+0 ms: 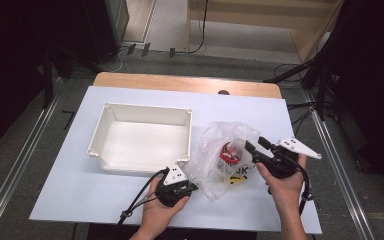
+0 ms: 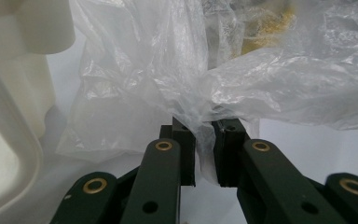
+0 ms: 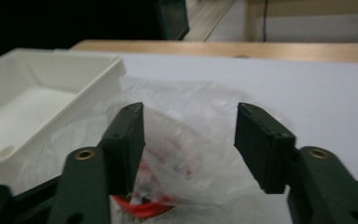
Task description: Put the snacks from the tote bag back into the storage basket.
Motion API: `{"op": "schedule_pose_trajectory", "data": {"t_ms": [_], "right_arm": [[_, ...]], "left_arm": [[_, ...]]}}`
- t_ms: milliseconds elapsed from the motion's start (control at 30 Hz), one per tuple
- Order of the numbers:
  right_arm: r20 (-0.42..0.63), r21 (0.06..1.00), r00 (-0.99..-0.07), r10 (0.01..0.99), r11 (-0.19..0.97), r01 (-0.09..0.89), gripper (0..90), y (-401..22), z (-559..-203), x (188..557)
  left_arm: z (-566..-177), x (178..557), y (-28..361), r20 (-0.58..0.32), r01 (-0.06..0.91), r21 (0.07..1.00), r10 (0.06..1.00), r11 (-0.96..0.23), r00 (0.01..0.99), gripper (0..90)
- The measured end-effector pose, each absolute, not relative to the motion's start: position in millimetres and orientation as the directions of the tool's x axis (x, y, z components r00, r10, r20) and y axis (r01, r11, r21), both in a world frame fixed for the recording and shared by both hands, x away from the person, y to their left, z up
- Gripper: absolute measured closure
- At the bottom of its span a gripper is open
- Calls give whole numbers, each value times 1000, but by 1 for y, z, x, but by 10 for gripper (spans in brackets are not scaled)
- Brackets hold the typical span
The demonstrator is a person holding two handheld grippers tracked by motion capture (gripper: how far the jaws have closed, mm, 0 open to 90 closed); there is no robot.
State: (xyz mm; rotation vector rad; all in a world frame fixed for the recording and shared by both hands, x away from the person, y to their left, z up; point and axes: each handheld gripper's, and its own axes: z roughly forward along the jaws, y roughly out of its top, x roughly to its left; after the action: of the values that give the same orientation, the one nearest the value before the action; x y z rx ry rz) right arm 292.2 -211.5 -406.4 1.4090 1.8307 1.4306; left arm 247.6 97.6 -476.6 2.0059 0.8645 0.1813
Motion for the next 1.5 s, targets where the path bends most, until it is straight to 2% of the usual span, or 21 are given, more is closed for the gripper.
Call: {"op": "schedule_pose_trajectory", "data": {"t_ms": [100, 133, 167, 200, 267, 400, 467, 533, 600, 700, 733, 767, 800, 833, 867, 967, 1067, 1233, 1267, 1400, 1500], "right_arm": [[205, 877, -412, 888, 20, 480, 438, -201, -413, 296], [191, 867, -417, 888, 47, 496, 485, -198, -417, 298], [182, 860, -423, 888, 65, 506, 589, -195, -422, 302], [189, 849, -416, 889, 65, 525, 749, -195, -428, 308], [239, 836, -385, 891, 13, 548, 861, -199, -434, 317], [248, 837, -303, 920, -46, 546, 900, -209, -441, 331], [241, 806, -223, 944, -67, 588, 900, -221, -453, 346], [233, 794, -194, 953, -71, 604, 900, -225, -459, 351], [195, 754, -91, 977, -90, 651, 900, -239, -476, 362], [164, 732, -51, 985, -87, 676, 900, -248, -487, 364], [183, 736, -57, 982, -98, 670, 864, -249, -487, 363], [203, 741, -67, 977, -109, 663, 759, -250, -486, 360], [203, 741, -67, 977, -109, 663, 759, -250, -486, 360], [219, 750, -77, 973, -118, 651, 666, -250, -484, 358], [227, 774, -89, 970, -125, 620, 597, -250, -475, 350], [216, 828, -126, 968, -113, 549, 471, -249, -456, 329], [209, 859, -158, 965, -103, 502, 446, -246, -438, 303], [210, 864, -195, 958, -88, 495, 431, -233, -429, 270], [214, 874, -241, 947, -76, 479, 437, -220, -430, 252], [190, 893, -283, 940, -46, 447, 438, -202, -428, 235], [222, 903, -291, 930, -84, 421, 455, -194, -425, 226]], "left_arm": [[-476, 247, 98, -198, 503, 797, 642, -335, 741, 825], [-476, 247, 98, -196, 502, 797, 643, -336, 740, 827], [-476, 247, 98, -194, 501, 797, 644, -337, 740, 830], [-476, 247, 98, -193, 503, 797, 647, -336, 738, 833], [-476, 247, 99, -194, 504, 796, 647, -335, 737, 839], [-476, 247, 99, -196, 502, 800, 646, -329, 737, 860], [-476, 247, 99, -197, 506, 799, 652, -326, 732, 873], [-476, 247, 100, -199, 509, 798, 656, -323, 728, 875], [-476, 248, 100, -204, 514, 797, 660, -317, 723, 877], [-476, 248, 101, -204, 512, 799, 657, -317, 726, 872], [-476, 248, 101, -203, 511, 800, 659, -316, 725, 864], [-476, 247, 101, -204, 509, 801, 657, -314, 726, 844], [-476, 247, 101, -204, 509, 801, 657, -314, 726, 817], [-476, 247, 101, -202, 503, 806, 654, -312, 729, 817], [-476, 246, 102, -198, 497, 811, 653, -310, 731, 789], [-476, 246, 103, -206, 499, 814, 654, -299, 728, 763], [-476, 245, 103, -204, 496, 816, 654, -298, 728, 754], [-475, 245, 103, -207, 496, 818, 656, -291, 726, 714], [-475, 245, 104, -206, 491, 822, 655, -288, 727, 695], [-475, 244, 104, -200, 483, 826, 650, -290, 733, 679], [-475, 242, 106, -202, 464, 844, 642, -269, 739, 654]]}}
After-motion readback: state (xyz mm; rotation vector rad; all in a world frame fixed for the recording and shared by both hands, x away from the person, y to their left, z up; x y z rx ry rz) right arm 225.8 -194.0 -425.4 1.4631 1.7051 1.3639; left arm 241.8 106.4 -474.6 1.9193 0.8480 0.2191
